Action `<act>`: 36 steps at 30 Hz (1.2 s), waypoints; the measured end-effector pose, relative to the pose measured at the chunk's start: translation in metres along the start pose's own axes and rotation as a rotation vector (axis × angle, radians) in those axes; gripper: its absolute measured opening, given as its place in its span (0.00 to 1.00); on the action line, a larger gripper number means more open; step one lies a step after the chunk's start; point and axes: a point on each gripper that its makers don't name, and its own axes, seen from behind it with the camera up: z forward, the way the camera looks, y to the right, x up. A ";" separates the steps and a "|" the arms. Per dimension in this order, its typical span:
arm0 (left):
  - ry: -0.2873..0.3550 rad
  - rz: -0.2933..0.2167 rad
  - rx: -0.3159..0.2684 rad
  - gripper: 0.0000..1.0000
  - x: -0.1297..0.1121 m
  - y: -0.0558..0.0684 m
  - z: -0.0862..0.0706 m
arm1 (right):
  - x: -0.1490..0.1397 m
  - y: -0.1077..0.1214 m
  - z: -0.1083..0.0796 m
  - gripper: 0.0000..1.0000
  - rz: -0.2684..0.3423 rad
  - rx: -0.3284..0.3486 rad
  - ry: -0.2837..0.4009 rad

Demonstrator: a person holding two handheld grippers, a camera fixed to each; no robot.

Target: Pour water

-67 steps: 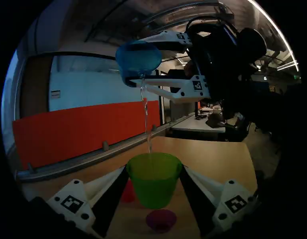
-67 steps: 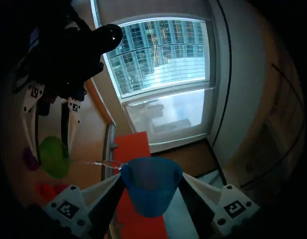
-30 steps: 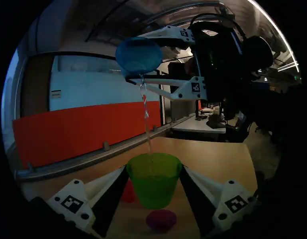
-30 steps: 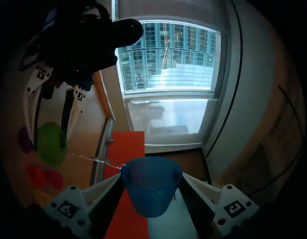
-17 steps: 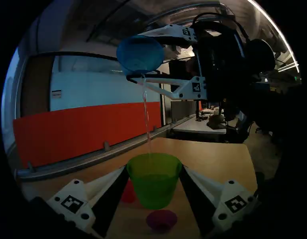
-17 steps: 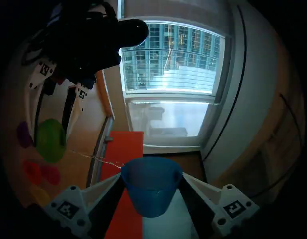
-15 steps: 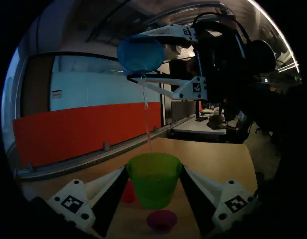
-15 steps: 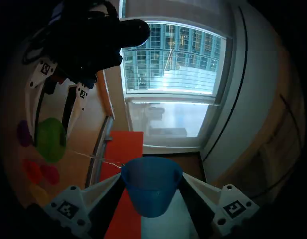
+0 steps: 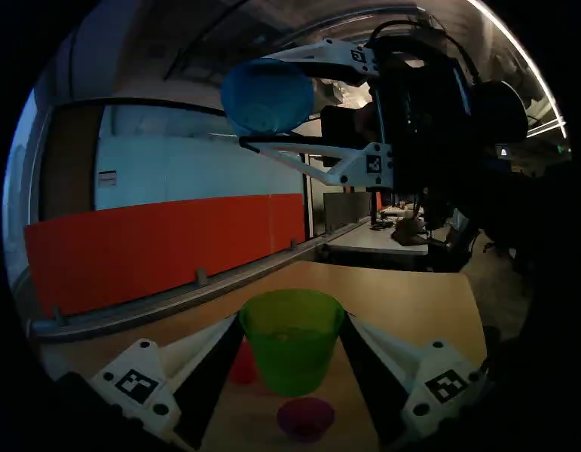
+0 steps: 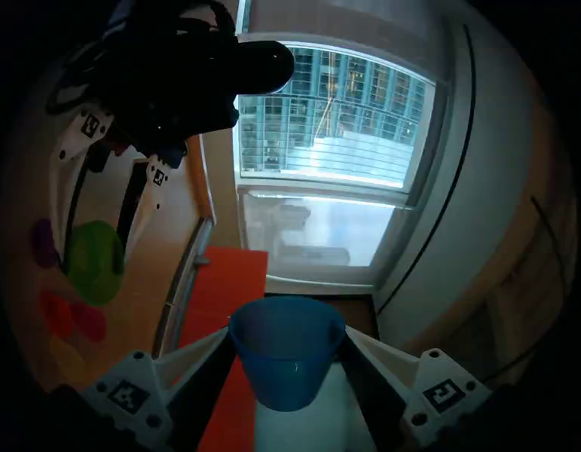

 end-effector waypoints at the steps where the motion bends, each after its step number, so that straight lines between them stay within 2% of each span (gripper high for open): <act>1: 0.000 0.000 0.000 0.87 0.000 0.000 0.000 | 0.001 0.000 0.000 0.90 -0.005 -0.001 0.001; 5: 0.002 0.000 0.001 0.87 0.000 0.000 0.000 | 0.004 -0.001 0.000 0.90 -0.023 -0.001 0.004; 11: 0.003 0.001 0.004 0.87 0.001 0.000 -0.002 | 0.004 -0.004 0.000 0.90 0.000 0.005 0.008; 17: 0.006 0.003 0.003 0.87 0.003 0.000 -0.003 | 0.003 -0.004 -0.002 0.90 0.048 0.005 0.012; 20: 0.009 0.003 0.005 0.87 0.004 -0.001 -0.004 | 0.002 -0.003 -0.002 0.90 0.097 0.005 0.013; 26: 0.011 0.005 0.006 0.87 0.005 -0.002 -0.005 | 0.003 0.002 -0.007 0.90 0.250 -0.002 0.018; 36: 0.015 0.009 0.014 0.87 0.007 -0.004 -0.006 | 0.018 -0.007 -0.014 0.90 0.570 0.033 0.057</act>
